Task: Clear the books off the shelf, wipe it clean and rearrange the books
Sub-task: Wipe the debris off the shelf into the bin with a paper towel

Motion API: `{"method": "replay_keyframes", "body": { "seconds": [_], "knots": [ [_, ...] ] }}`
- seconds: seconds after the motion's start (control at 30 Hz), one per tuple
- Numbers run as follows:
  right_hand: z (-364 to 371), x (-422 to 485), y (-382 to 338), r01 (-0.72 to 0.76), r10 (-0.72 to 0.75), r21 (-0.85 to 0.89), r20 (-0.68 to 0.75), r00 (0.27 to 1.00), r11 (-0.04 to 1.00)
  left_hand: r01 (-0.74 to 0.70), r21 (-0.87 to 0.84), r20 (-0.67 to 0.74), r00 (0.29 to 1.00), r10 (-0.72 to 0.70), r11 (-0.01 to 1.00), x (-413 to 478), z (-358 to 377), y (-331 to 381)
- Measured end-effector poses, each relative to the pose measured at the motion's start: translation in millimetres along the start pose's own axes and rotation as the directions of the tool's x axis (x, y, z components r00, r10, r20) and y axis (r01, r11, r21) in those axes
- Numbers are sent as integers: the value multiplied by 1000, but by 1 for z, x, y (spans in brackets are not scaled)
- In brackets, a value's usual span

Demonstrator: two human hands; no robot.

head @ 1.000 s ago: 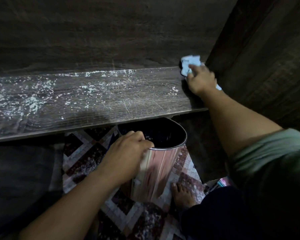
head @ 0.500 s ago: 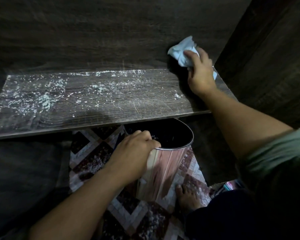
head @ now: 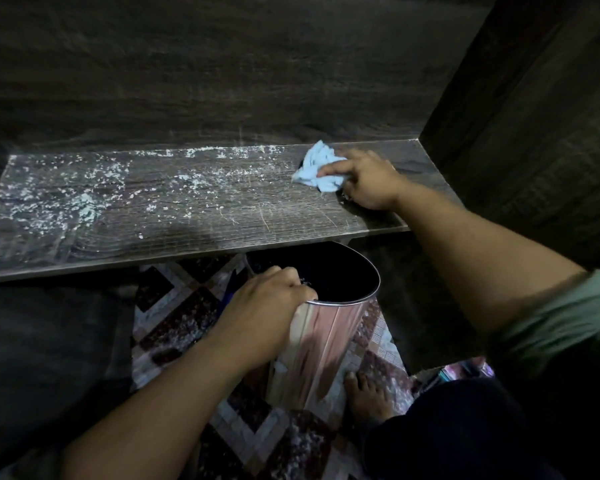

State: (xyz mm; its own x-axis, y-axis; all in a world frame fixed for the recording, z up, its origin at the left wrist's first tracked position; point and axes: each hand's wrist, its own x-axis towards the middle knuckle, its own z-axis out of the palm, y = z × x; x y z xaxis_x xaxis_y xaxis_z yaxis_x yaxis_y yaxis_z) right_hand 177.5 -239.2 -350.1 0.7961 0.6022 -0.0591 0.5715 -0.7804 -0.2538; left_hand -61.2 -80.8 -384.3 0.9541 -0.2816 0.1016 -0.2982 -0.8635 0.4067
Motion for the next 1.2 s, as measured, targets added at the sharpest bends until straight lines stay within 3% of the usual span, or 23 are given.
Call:
{"method": "replay_keyframes", "body": {
  "seconds": [0.07, 0.13, 0.2, 0.27, 0.33, 0.47, 0.57, 0.9, 1.2],
  "knots": [
    [-1, -15, 6, -8, 18, 138, -74, 997, 990, 6, 0, 18, 1000, -6, 1000, 1, -3, 3],
    [-7, -30, 19, -48, 108, 247, -238, 965, 968, 8, 0, 17, 1000, -8, 1000, 0, -5, 5],
    [-16, -41, 33, -149, 232, 252, -341, 911, 956, 7, 1, 8, 1000, -7, 1000, -3, -7, 5],
    [-20, -48, 45, -399, 405, 80, -269, 874, 914, 7, 6, 4, 1000, -7, 1000, -7, -8, 3],
    [-12, -53, 53, -498, 488, -46, -139, 862, 866, 13, 13, 3, 1000, -13, 1000, -10, -9, 2],
    [12, -48, 55, -437, 451, 114, -170, 876, 892, 8, 20, 13, 1000, -9, 1000, -14, -10, 0],
    [19, -43, 35, -439, 445, 77, -184, 876, 895, 4, 28, 11, 1000, -4, 1000, -14, -10, -1],
    [29, -44, -2, -158, 160, 34, -114, 980, 987, 0, 40, -22, 1000, 1, 999, -18, -10, 5],
    [30, -58, -22, -52, 58, 88, -77, 995, 995, -10, 47, -34, 999, 12, 999, -19, -9, 1]
  ]
}}
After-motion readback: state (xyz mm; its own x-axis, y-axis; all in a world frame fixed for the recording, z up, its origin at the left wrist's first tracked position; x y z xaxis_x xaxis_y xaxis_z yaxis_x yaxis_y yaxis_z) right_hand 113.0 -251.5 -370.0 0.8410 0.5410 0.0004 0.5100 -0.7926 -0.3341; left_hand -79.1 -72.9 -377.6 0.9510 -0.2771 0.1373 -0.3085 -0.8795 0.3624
